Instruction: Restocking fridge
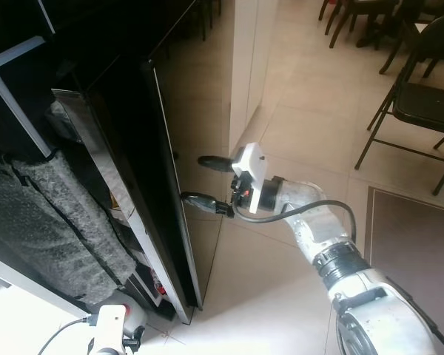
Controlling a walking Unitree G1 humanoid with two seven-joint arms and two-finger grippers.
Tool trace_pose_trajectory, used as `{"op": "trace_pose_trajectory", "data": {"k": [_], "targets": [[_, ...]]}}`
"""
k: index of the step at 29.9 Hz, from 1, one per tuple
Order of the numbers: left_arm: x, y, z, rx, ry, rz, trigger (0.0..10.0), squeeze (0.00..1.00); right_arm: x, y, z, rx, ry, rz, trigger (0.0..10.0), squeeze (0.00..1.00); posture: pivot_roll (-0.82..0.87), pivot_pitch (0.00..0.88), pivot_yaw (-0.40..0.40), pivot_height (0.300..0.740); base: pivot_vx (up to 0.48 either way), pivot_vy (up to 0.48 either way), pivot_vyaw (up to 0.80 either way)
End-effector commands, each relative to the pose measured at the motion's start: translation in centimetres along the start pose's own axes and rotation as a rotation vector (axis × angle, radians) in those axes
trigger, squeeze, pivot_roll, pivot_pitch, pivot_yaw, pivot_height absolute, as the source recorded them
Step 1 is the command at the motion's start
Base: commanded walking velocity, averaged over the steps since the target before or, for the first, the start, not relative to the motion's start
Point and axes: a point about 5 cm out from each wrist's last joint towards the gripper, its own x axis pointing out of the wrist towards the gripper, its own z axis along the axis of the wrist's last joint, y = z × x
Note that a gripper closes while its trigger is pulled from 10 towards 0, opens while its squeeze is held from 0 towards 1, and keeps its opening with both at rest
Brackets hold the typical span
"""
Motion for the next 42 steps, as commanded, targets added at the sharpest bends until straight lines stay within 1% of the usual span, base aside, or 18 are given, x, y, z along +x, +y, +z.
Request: {"op": "trace_pose_trajectory", "data": {"k": [1, 2, 7, 8, 13, 17, 19, 20, 23, 24, 25, 26, 29, 32, 38, 42], "targets": [[-0.1, 0.3, -0.3, -0.005, 0.003, 0.014, 10.0, 0.0, 0.6, 0.0, 0.4, -0.021, -0.003, 0.03, 10.0, 0.0, 0.0, 0.092, 0.032, 0.74, 0.0, 0.0, 0.0], [-0.1, 0.3, -0.3, -0.005, 0.003, 0.014, 10.0, 0.0, 0.6, 0.0, 0.4, -0.021, -0.003, 0.03, 10.0, 0.0, 0.0, 0.092, 0.032, 0.74, 0.0, 0.0, 0.0], [-0.1, 0.4, -0.3, -0.003, 0.003, 0.016, 10.0, 0.0, 1.7, 0.1, 1.1, -0.022, -0.024, 0.065, 10.0, 0.0, 0.0, 0.087, 0.034, 0.74, 0.0, 0.0, 0.0], [-0.1, 0.4, -0.3, -0.003, 0.003, 0.016, 10.0, 0.0, 1.7, 0.1, 1.1, -0.022, -0.024, 0.065, 10.0, 0.0, 0.0, 0.087, 0.034, 0.74, 0.0, 0.0, 0.0], [-0.1, 0.4, -0.2, -0.005, 0.0, 0.018, 10.0, 0.0, 3.3, 0.1, 1.9, -0.02, -0.045, 0.075, 10.0, 0.0, 0.01, 0.076, 0.031, 0.74, 0.0, 0.0, 0.0], [-0.1, 0.3, -0.1, -0.006, -0.001, 0.017, 10.0, 0.0, 4.0, 0.2, 2.3, -0.022, -0.053, 0.077, 10.0, 0.0, 0.01, 0.069, 0.03, 0.74, 0.0, 0.0, 0.0], [0.0, 0.2, 0.0, -0.006, -0.003, 0.017, 10.0, 0.0, 4.9, 0.1, 2.8, -0.032, -0.038, 0.053, 10.0, 0.0, 0.01, 0.065, 0.028, 0.74, 0.0, 0.0, 0.0], [0.0, 0.2, 0.0, -0.006, -0.003, 0.016, 10.0, 0.0, 5.0, 0.1, 2.8, -0.032, -0.037, 0.052, 10.0, 0.0, 0.01, 0.065, 0.028, 0.74, 0.0, 0.0, 0.0], [0.0, 0.1, 0.0, -0.005, -0.004, 0.016, 10.0, 0.0, 5.9, 0.0, 3.1, -0.049, -0.008, 0.015, 10.0, 0.0, 0.01, 0.061, 0.027, 0.74, 0.0, 0.0, 0.0], [0.0, 0.1, 0.1, -0.004, -0.006, 0.016, 10.0, 0.0, 6.5, 0.2, 3.3, -0.06, 0.008, 0.021, 10.0, 0.0, 0.02, 0.052, 0.025, 0.74, 0.0, 0.0, 0.0], [0.0, 0.1, 0.1, -0.004, -0.006, 0.016, 10.0, 0.0, 6.5, 0.2, 3.3, -0.06, 0.008, 0.021, 10.0, 0.0, 0.02, 0.052, 0.025, 0.74, 0.0, 0.0, 0.0], [0.0, 0.2, 0.1, -0.003, -0.008, 0.017, 10.0, 0.0, 7.4, 0.6, 3.7, -0.069, 0.019, 0.023, 10.0, 0.0, 0.02, 0.052, 0.025, 0.74, 0.0, 0.0, 0.0], [0.0, 0.3, 0.2, 0.0, -0.01, 0.018, 10.0, 0.0, 8.8, 1.3, 4.2, -0.06, 0.021, 0.037, 10.0, 0.0, 0.03, 0.042, 0.024, 0.74, 0.0, 0.0, 0.0], [0.0, 0.4, 0.2, 0.002, -0.011, 0.021, 10.0, 0.0, 10.3, 2.4, 4.5, -0.065, 0.034, 0.058, 10.0, 0.0, 0.04, 0.036, 0.024, 0.74, 0.0, 0.0, 0.0], [0.0, 0.4, 0.1, 0.002, -0.012, 0.023, 10.0, 0.0, 12.2, 3.6, 5.1, -0.062, 0.047, 0.055, 10.0, 0.0, 0.06, 0.018, 0.021, 0.74, 0.0, 0.0, 0.0], [0.0, 0.4, 0.0, 0.004, -0.01, 0.022, 10.0, 0.0, 12.7, 4.0, 5.3, -0.054, 0.046, 0.06, 10.0, 0.0, 0.06, 0.011, 0.023, 0.74, 0.0, 0.0, 0.0]]}}
